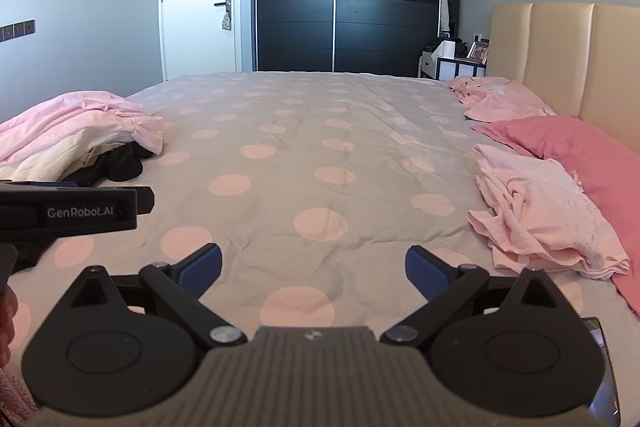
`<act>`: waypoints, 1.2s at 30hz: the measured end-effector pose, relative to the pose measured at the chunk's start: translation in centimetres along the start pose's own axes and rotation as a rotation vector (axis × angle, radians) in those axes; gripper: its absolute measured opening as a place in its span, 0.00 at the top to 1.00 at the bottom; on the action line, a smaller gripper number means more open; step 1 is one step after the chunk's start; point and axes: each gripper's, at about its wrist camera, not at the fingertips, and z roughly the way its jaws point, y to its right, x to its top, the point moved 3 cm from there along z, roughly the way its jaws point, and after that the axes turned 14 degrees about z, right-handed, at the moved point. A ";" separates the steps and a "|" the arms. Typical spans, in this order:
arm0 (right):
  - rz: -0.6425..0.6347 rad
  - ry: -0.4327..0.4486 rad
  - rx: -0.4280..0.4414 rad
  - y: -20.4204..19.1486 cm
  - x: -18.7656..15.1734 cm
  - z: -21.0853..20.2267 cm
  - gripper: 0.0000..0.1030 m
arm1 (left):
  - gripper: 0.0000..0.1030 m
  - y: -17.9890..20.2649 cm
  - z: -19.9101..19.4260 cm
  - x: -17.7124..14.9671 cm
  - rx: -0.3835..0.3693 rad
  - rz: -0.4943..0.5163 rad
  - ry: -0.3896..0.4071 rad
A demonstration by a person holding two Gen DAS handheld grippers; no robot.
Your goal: Fold clothes
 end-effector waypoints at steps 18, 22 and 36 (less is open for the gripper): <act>-0.025 0.019 0.032 -0.7 -0.1 -0.8 0.03 | 0.19 0.3 -0.7 0.4 -0.002 0.053 -0.004; -0.024 0.020 0.036 -0.8 -0.1 -0.9 0.03 | 0.19 0.3 -1.0 0.5 0.020 0.048 0.012; -0.022 0.024 0.053 -1.0 0.0 -1.0 0.03 | 0.19 0.4 -1.2 0.7 0.033 0.067 0.027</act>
